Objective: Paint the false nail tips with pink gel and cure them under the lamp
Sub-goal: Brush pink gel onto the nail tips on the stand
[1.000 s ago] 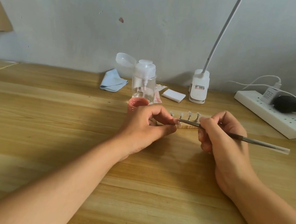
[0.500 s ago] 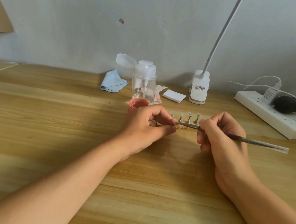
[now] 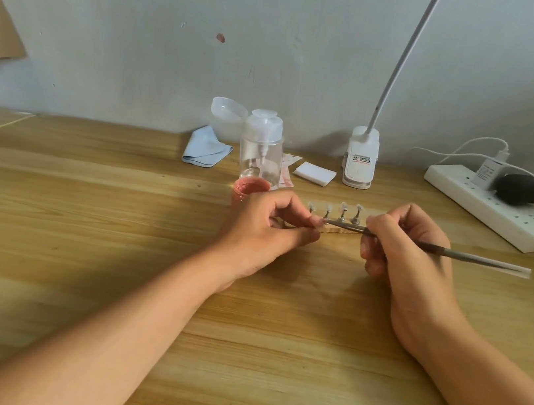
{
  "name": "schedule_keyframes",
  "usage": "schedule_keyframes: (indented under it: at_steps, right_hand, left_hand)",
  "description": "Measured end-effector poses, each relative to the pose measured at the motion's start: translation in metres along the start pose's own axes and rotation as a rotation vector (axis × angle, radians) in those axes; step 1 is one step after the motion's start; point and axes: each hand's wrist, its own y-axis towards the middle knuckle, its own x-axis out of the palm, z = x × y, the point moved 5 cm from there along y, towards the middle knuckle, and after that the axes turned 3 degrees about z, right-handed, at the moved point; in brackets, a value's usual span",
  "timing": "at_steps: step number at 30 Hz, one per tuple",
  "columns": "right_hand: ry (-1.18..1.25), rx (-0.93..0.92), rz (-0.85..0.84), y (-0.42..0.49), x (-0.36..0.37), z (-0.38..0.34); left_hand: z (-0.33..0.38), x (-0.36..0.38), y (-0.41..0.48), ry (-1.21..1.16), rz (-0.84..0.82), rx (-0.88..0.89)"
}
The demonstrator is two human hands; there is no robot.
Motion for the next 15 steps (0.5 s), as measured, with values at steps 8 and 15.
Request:
schedule_keyframes:
  at_steps: [8,15]
  right_hand:
    - [0.080,-0.042,-0.003,-0.003,-0.001,-0.006]
    - [0.051,0.005,-0.067,-0.005,0.004,-0.005]
  left_hand:
    - [0.003,-0.001,-0.001,0.016,0.010,-0.011]
    - [0.002,-0.001,-0.002,0.007,-0.012,-0.039]
